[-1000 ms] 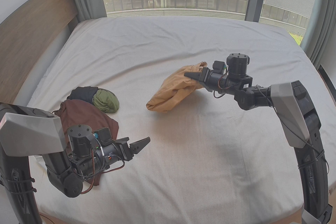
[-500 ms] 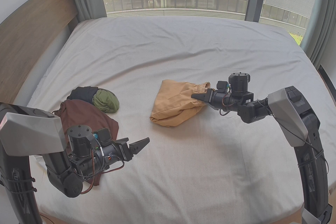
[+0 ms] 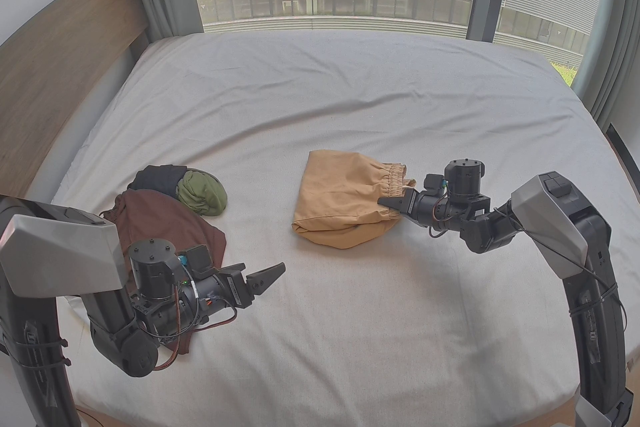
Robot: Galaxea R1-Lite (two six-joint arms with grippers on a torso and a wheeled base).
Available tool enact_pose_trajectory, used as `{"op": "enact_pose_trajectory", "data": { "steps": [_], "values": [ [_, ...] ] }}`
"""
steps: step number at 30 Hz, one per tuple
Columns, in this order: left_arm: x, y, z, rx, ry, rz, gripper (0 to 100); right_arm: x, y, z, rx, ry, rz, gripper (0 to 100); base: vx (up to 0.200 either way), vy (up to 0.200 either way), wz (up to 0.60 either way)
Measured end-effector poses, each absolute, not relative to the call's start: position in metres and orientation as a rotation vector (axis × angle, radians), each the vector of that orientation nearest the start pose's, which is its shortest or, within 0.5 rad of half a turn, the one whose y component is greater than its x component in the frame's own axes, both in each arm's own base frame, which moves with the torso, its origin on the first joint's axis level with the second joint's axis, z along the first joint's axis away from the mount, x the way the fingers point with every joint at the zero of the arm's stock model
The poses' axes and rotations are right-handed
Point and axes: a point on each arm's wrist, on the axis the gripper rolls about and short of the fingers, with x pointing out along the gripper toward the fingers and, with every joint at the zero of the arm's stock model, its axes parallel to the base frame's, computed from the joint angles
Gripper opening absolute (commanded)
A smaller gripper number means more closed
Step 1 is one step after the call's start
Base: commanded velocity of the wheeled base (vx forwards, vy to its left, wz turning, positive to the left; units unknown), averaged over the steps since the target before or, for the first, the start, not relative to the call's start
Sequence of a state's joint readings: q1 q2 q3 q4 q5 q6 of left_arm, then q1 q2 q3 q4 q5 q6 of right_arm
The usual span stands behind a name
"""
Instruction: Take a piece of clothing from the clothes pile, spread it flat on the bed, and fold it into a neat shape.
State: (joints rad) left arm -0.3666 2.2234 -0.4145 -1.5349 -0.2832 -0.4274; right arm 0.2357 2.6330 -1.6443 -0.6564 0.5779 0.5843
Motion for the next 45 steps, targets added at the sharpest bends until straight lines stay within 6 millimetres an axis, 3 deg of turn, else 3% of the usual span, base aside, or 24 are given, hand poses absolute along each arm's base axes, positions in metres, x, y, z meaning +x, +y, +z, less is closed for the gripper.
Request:
{"op": "enact_pose_trajectory", "data": {
  "steps": [1, 9, 14, 23, 28, 32, 40, 45],
  "values": [
    [0.289, -0.118, 0.023, -0.398, 0.412, -0.576, 100, 0.497, 0.131, 0.007, 0.605, 0.564, 0.684, 100, 0.0, 0.0, 0.0],
    [0.289, -0.118, 0.024, -0.398, 0.411, -0.577, 100, 0.491, 0.12, -0.005, 0.61, 0.581, 0.644, 100, 0.0, 0.0, 0.0],
    [0.289, -0.118, 0.024, -0.398, 0.41, -0.576, 100, 0.485, 0.101, -0.003, 0.608, 0.579, 0.601, 100, 0.0, 0.0, 0.0],
    [0.291, -0.118, 0.025, -0.399, 0.404, -0.576, 100, 0.477, 0.074, 0.047, 0.601, 0.486, 0.576, 100, 0.0, 0.0, 0.0],
    [0.291, -0.118, 0.025, -0.399, 0.4, -0.576, 100, 0.47, 0.091, 0.071, 0.588, 0.454, 0.626, 100, 0.0, 0.0, 0.0],
    [0.291, -0.118, 0.025, -0.399, 0.4, -0.576, 100, 0.465, 0.112, 0.075, 0.579, 0.459, 0.67, 100, 0.0, 0.0, 0.0],
    [0.291, -0.118, 0.025, -0.399, 0.399, -0.576, 100, 0.462, 0.141, 0.054, 0.566, 0.512, 0.701, 100, 0.0, 0.0, 0.0],
    [0.292, -0.118, 0.025, -0.4, 0.399, -0.574, 100, 0.463, 0.146, 0.032, 0.543, 0.541, 0.684, 100, 0.0, 0.0, 0.0]
  ]
}}
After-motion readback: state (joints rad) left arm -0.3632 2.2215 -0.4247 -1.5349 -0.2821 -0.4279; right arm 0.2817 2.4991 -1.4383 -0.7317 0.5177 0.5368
